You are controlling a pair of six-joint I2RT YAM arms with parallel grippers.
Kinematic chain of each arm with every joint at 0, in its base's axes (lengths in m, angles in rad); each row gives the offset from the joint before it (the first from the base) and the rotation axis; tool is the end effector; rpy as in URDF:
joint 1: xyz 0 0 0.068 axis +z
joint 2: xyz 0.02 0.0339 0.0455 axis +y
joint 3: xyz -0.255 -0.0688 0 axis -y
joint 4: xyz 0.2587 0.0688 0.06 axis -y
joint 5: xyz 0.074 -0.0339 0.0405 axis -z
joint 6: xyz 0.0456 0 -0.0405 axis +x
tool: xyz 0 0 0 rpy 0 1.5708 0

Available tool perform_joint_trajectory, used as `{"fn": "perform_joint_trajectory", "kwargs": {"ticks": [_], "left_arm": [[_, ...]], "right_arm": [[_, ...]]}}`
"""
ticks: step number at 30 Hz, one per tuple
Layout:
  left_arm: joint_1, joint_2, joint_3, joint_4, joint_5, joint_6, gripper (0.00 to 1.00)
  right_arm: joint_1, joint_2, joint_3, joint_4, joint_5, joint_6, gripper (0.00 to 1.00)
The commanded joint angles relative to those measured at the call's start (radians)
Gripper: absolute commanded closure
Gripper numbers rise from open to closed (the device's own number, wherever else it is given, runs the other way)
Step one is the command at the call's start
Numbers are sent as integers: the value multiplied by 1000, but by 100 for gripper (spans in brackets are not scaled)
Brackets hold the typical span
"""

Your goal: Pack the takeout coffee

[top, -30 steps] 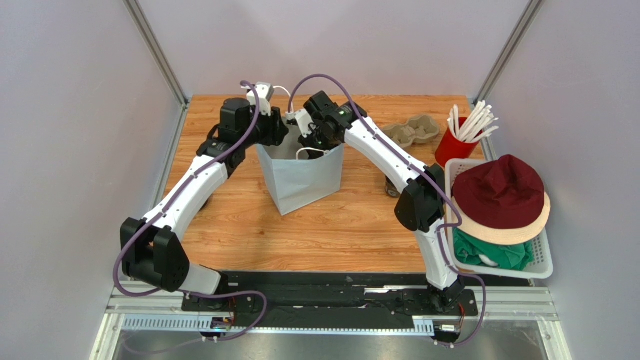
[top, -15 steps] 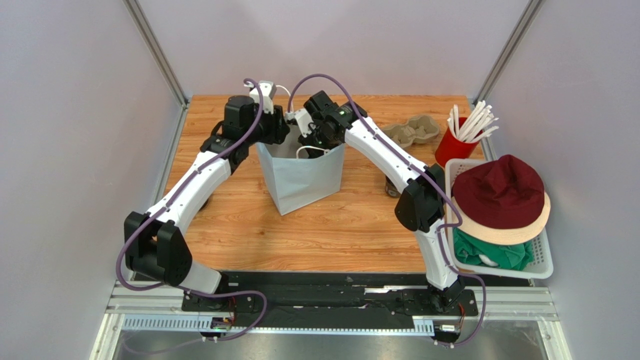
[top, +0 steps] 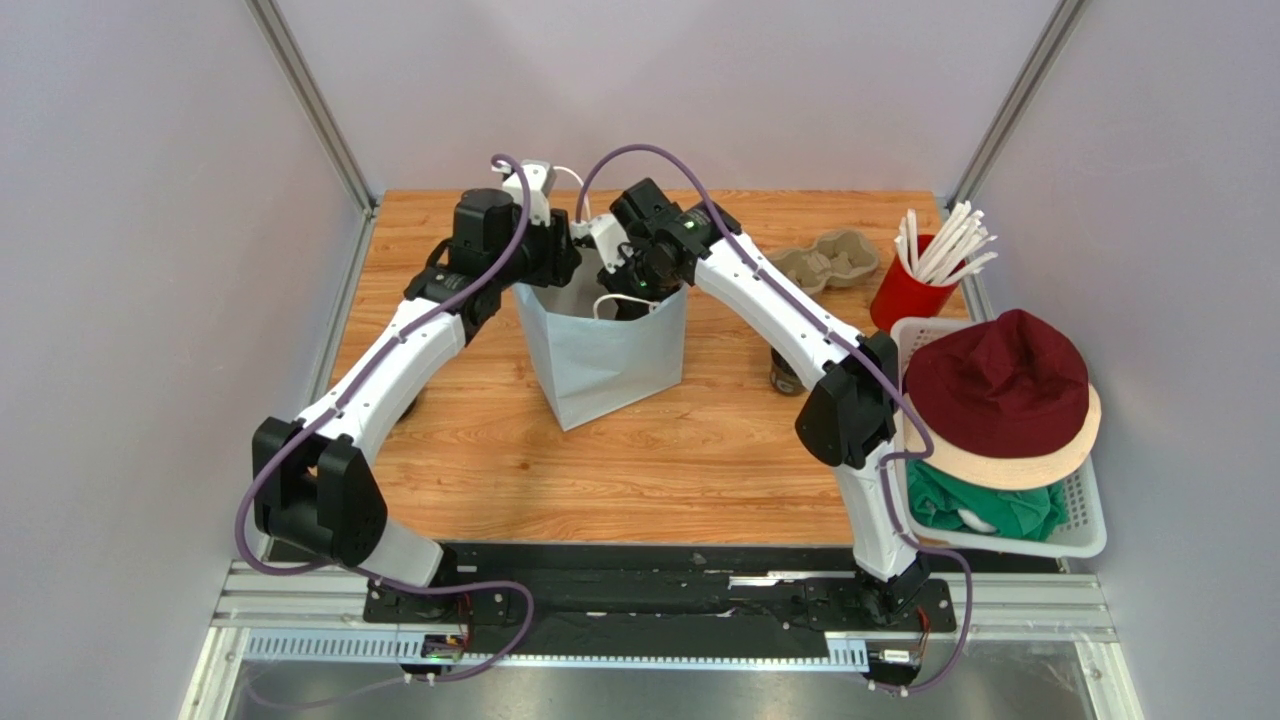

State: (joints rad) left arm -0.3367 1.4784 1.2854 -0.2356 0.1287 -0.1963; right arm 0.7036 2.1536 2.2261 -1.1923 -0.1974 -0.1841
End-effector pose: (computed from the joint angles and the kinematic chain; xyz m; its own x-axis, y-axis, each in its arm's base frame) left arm 0.3476 -0.1279 0.3271 -0.4701 -0.0404 -0.8817 0.3529 0.9070 -0.2297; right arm 0.3494 0.3082 0.2981 -0.5466 -0.6992 -0.4608 -0.8134 0.5741 0.0937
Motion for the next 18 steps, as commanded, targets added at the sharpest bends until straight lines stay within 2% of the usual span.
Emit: {"fn": "perform_joint_trajectory", "kwargs": {"ticks": [1, 18], "left_arm": [[-4, 14, 35, -38, -15, -11, 48], [-4, -46, 14, -7, -51, 1, 48]], "right_arm": [[14, -70, 6, -1, -7, -38, 100], [17, -5, -22, -99, 35, -40, 100]]}}
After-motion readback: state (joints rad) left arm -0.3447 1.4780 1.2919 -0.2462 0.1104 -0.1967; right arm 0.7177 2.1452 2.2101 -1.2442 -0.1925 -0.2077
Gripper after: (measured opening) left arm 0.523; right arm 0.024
